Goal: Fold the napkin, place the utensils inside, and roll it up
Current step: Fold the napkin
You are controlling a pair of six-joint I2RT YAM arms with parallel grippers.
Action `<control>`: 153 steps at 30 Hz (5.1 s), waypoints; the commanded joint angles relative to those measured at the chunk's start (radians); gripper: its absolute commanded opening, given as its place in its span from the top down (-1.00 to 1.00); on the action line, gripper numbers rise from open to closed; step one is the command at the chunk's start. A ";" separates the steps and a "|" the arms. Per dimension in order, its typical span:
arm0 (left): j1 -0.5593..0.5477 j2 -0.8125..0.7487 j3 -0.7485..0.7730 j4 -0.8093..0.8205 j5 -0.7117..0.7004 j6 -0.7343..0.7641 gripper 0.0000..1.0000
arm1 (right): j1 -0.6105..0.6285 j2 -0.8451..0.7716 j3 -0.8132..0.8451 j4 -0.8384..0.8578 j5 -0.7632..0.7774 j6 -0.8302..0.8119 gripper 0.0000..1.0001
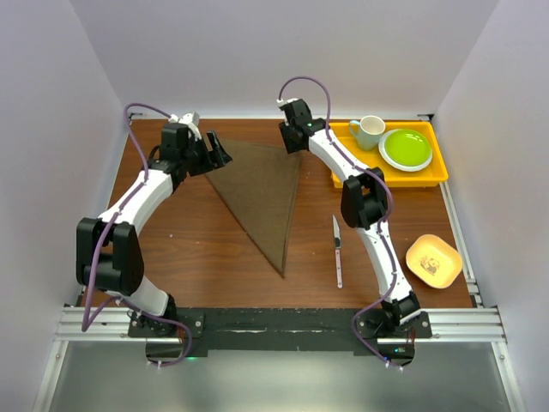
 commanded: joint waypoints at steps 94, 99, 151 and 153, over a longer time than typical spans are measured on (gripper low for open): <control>0.323 0.915 0.603 0.531 0.332 -0.429 0.37 | 0.262 -0.524 -0.917 -0.007 -0.903 0.372 0.31; 0.331 0.935 0.604 0.515 0.323 -0.401 0.38 | 0.263 -0.576 -1.089 0.007 -0.871 0.363 0.35; 0.194 0.162 0.233 -0.121 0.039 0.076 -0.20 | 0.262 -0.306 -0.297 -0.432 -0.489 0.304 0.12; 0.162 0.067 0.115 -0.107 0.036 0.059 -0.21 | 0.265 -0.297 -0.305 -0.401 -0.510 0.320 0.24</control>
